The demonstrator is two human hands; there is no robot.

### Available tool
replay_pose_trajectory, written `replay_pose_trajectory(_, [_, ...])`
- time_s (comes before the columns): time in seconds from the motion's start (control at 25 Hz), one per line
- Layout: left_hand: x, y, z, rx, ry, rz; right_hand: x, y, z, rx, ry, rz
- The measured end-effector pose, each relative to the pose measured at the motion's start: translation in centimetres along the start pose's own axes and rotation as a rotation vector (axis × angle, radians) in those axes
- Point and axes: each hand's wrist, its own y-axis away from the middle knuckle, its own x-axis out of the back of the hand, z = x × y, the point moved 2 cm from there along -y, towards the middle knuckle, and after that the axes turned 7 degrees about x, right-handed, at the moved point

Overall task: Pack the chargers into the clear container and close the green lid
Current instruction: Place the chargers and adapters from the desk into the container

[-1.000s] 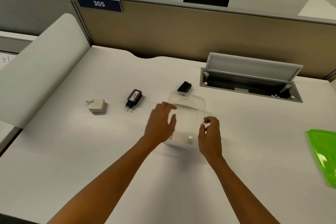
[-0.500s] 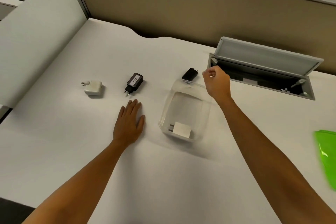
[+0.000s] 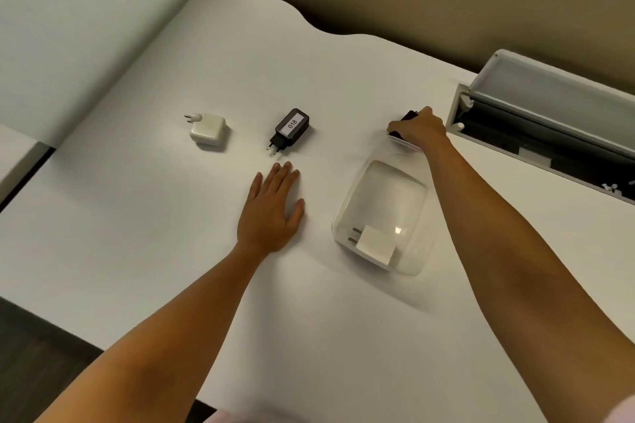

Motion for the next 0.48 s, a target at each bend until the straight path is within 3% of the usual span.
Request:
replay_pose_trajectory(0.08, [0.0, 0.1, -0.1, 0.005, -0.005, -0.002, 0.1, 0.3, -0.3, 0.048, -0.070, 0.024])
replay_pose_trajectory(0.16, [0.0, 0.1, -0.2, 0.008, -0.006, -0.007, 1.2, 1.7, -0.7, 0.165, -0.186, 0.168])
replay_pose_trajectory(0.28, [0.0, 0.1, -0.1, 0.011, -0.003, -0.003, 4.2, 6.2, -0.9, 0.483, -0.218, 0.299])
replay_pose_trajectory(0.36, [0.1, 0.1, -0.1, 0.008, 0.001, 0.003, 6.0, 9.7, -0.4, 0.667, -0.219, 0.078])
replay_pose_trajectory(0.48, [0.1, 0.1, -0.3, 0.013, 0.009, 0.012, 5.8, 14.4, 1.6, 0.682, -0.173, -0.406])
